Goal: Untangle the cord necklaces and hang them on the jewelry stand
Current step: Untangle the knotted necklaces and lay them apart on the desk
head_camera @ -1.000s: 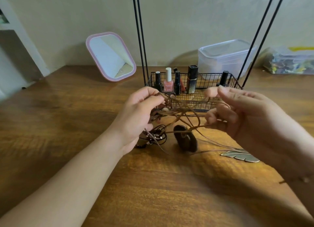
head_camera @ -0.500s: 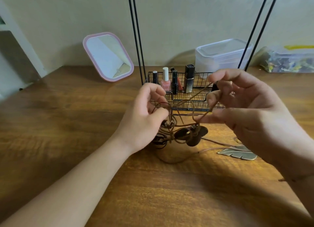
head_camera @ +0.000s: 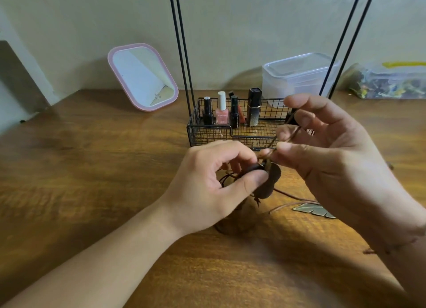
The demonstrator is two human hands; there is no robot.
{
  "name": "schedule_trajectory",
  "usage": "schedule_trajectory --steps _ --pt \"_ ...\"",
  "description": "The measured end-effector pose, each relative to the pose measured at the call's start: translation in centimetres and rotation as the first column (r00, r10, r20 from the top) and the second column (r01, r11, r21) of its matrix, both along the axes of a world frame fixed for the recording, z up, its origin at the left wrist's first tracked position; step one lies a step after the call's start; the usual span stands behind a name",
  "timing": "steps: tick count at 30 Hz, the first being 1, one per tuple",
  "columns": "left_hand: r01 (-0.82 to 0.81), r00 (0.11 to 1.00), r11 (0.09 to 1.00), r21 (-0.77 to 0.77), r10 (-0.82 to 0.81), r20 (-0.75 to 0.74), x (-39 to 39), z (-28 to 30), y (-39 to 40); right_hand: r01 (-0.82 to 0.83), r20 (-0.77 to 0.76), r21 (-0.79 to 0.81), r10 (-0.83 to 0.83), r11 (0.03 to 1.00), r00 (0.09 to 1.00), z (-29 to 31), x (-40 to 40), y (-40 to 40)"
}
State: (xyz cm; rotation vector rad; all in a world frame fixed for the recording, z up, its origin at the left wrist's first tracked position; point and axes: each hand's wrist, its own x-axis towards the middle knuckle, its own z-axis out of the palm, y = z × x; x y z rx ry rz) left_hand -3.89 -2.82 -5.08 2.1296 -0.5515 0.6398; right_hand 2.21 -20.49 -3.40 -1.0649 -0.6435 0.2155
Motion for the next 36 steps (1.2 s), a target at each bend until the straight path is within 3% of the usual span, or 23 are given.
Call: schedule_trajectory --steps 3,5,7,9,12,14,18,27,36 --pt "0.027 0.995 0.993 -0.118 -0.037 -0.088 0.0 0.2 0.4 0.072 0.044 -0.055 -0.069 0.996 0.997 0.2 0.1 -0.6" --pt "0.013 0.991 0.985 -0.175 -0.037 -0.132 0.1 0.3 0.6 0.233 0.19 -0.191 -0.197 0.953 0.962 0.3 0.2 -1.3" --pt "0.001 0.986 0.975 -0.223 -0.038 -0.161 0.2 0.4 0.7 0.478 0.458 -0.333 -0.304 0.813 0.836 0.4 0.0 -1.8" --pt "-0.016 0.983 0.968 -0.252 -0.03 -0.179 0.3 0.4 0.9 0.665 0.689 -0.408 -0.267 0.626 0.674 0.5 -0.2 -2.0" --pt "-0.025 0.977 0.959 -0.283 -0.037 -0.211 0.3 0.4 1.0 0.743 0.757 -0.416 -0.253 0.525 0.603 0.8 -0.4 -2.1" --pt "-0.024 0.971 0.954 -0.297 -0.048 -0.233 0.3 0.5 0.9 0.718 0.763 -0.419 -0.213 0.555 0.61 0.7 -0.5 -2.1" --pt "-0.014 0.959 0.942 -0.335 -0.082 -0.272 0.3 0.6 0.9 0.595 0.69 -0.476 -0.144 0.648 0.709 0.0 -0.7 -1.6" --pt "0.024 0.922 0.926 -0.376 -0.166 -0.349 0.0 0.8 0.9 0.57 0.707 -0.358 -0.184 0.739 0.683 -0.8 -1.2 -0.5" --pt "0.014 0.934 0.956 -0.294 -0.117 -0.337 0.4 0.5 1.1 0.629 0.713 -0.468 -0.155 0.621 0.684 -0.9 -0.9 -0.1"
